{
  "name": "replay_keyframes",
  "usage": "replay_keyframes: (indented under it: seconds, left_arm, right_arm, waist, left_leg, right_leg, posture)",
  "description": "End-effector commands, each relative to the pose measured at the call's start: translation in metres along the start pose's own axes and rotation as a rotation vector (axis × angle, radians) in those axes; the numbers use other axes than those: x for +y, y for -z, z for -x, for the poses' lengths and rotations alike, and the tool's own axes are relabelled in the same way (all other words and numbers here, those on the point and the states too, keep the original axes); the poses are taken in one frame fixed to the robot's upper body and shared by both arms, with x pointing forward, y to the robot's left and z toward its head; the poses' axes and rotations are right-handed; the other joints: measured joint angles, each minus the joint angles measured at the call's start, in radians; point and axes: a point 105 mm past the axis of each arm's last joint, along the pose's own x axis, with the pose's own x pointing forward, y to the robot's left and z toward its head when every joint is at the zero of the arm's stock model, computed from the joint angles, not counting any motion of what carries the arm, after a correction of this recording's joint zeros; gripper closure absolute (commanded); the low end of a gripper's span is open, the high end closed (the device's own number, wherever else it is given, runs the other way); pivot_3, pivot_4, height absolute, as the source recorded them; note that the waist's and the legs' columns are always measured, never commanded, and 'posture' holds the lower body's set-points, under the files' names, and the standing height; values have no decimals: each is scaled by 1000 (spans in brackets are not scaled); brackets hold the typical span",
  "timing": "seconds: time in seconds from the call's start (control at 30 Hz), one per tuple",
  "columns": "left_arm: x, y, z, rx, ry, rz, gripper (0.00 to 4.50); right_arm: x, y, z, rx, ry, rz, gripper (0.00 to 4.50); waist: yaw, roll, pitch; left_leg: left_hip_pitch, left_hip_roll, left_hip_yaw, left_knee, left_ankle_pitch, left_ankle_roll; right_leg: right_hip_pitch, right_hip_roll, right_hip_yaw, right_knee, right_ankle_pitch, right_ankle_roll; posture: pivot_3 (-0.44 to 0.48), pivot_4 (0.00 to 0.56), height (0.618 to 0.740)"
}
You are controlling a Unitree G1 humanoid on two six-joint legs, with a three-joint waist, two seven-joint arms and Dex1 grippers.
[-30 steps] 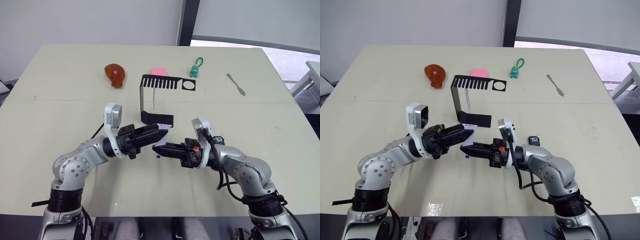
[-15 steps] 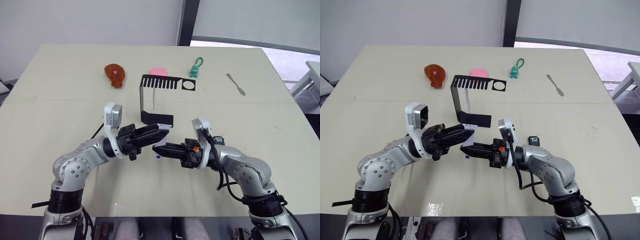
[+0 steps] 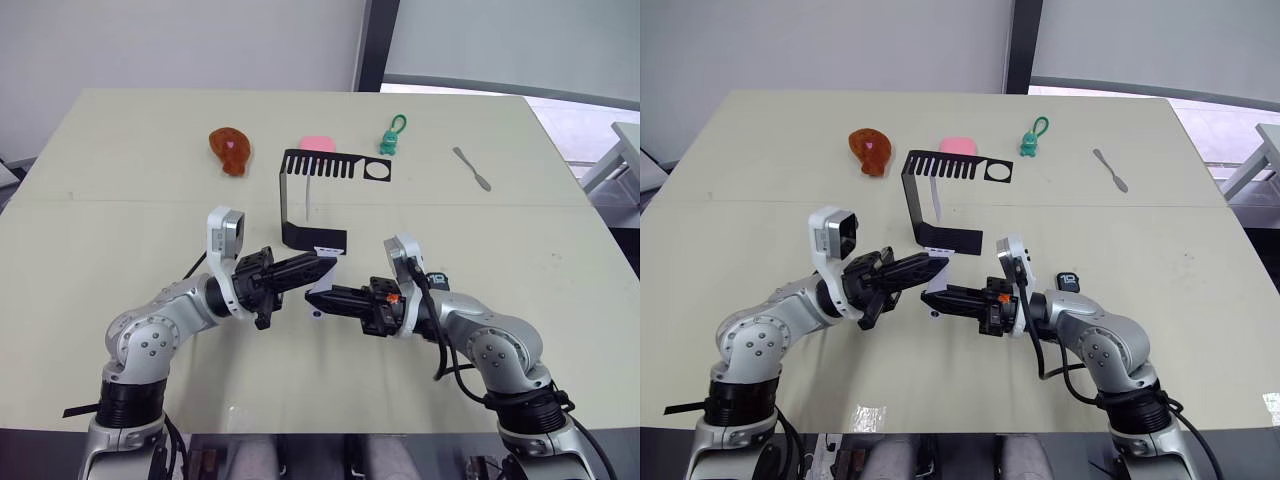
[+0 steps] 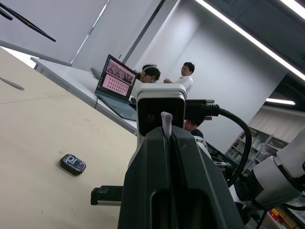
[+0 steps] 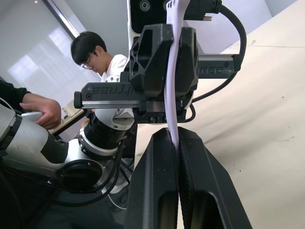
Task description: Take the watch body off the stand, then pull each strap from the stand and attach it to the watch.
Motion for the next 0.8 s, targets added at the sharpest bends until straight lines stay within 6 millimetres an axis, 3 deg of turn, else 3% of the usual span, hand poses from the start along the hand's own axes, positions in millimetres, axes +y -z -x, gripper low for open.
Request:
replay_keyframes:
  seconds: [0.03,0.2,0.27,0.4,0.57,0.63,0.8]
  left_arm:
    - [-8,-6,1,-26,35,-22,4400]
    - [-8,-9,2,-24,28,-51,4500]
    - [-8,-11,6,-22,14,-71,4500]
    - [-4,-12,22,8,-56,-133,4500]
    - [2,-12,51,102,-201,-282,4500]
    - [7,-22,69,93,-290,-335,4500]
    - [14,-35,106,112,-484,-459,4500]
  right_arm:
    - [4,-6,3,-1,5,36,4500]
    - [5,-13,15,10,37,92,2656]
    - [6,-13,30,55,70,113,2065]
    - [1,-18,62,82,208,200,175]
    - [-13,-35,125,71,511,368,39]
    - [-20,-46,164,33,696,436,39]
    - [-16,-51,260,136,1066,624,39]
  waist:
    - [0,0,0]
    - [0,0,0]
    - [1,0,0]
    - [3,0,0]
    - [1,0,0]
    - [2,0,0]
    - [7,0,0]
  left_leg:
    - [0,0,0,0,0,0]
    - [0,0,0,0,0,0]
    - [0,0,0,0,0,0]
    - [-1,-1,0,0,0,1]
    - [0,-1,0,-1,0,1]
    - [0,0,0,-2,0,0]
    - [0,-1,1,-2,0,1]
  right_leg:
    - [0,0,0,0,0,0]
    - [0,0,0,0,0,0]
    - [0,0,0,0,0,0]
    - [1,-1,0,-2,0,0]
    - [1,0,0,-3,0,0]
    - [1,0,0,-4,0,0]
    - [1,0,0,-5,0,0]
  posture:
    - [0,150,740]
    - [0,150,740]
    - [0,150,740]
    - [0,150,740]
    - [0,150,740]
    - [0,150,740]
    - [0,150,740]
